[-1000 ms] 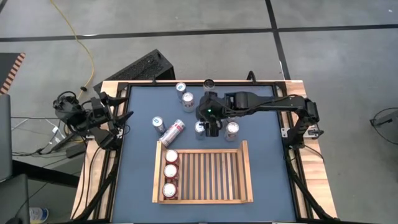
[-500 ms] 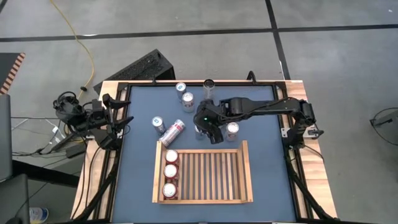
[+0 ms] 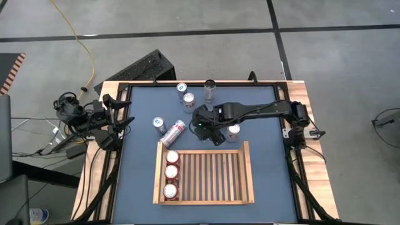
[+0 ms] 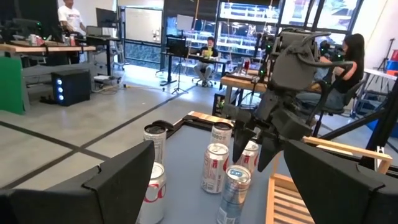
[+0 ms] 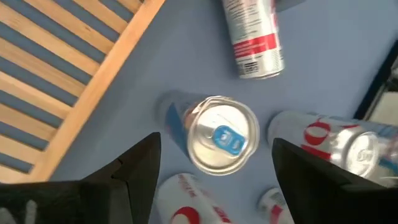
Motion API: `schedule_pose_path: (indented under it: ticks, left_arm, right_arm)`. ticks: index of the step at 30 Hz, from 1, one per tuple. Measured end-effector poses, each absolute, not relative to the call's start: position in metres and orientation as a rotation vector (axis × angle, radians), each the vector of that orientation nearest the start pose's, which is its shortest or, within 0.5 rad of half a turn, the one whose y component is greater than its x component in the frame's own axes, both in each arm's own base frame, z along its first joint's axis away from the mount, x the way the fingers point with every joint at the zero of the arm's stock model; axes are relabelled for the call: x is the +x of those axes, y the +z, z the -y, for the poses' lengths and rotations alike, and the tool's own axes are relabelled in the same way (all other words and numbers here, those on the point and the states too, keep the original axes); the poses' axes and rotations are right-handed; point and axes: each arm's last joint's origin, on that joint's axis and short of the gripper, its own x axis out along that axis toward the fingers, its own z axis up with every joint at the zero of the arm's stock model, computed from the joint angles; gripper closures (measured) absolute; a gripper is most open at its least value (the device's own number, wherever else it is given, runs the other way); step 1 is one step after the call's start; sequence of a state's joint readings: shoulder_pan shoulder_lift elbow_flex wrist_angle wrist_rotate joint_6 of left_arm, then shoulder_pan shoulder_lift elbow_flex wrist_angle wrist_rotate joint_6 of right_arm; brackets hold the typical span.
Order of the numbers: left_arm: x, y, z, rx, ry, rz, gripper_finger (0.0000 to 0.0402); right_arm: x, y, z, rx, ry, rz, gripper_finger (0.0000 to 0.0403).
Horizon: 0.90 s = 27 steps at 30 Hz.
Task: Place canned beverage on shelf
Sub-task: Put the bottom blue soda can on the shelf
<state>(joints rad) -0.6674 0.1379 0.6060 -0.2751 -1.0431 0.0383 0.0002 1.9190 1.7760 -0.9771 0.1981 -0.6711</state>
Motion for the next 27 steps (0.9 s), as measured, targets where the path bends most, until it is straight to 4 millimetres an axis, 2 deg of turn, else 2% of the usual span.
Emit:
schedule_pose_path:
  ticks: [6, 11, 23, 27]
  left_arm:
    - [0.04, 0.319, -0.001, -0.105, 0.379, 0.118, 0.0053]
    - [0.04, 0.319, -0.001, -0.105, 0.38, 0.117, 0.0053]
    - [0.04, 0.319, -0.001, -0.108, 0.388, 0.116, 0.0053]
    - [0.04, 0.319, -0.001, -0.108, 0.389, 0.116, 0.0053]
  right_arm:
    - [0.402, 0.288, 0.006, -0.872, 0.313, -1.151, 0.0117]
    - [0.409, 0.275, 0.003, -0.979, 0.397, -1.153, 0.0117]
    - [0.414, 0.271, 0.012, -1.016, 0.406, -1.144, 0.0117]
    - [0.417, 0.263, 0.019, -1.044, 0.437, -1.168, 0.0117]
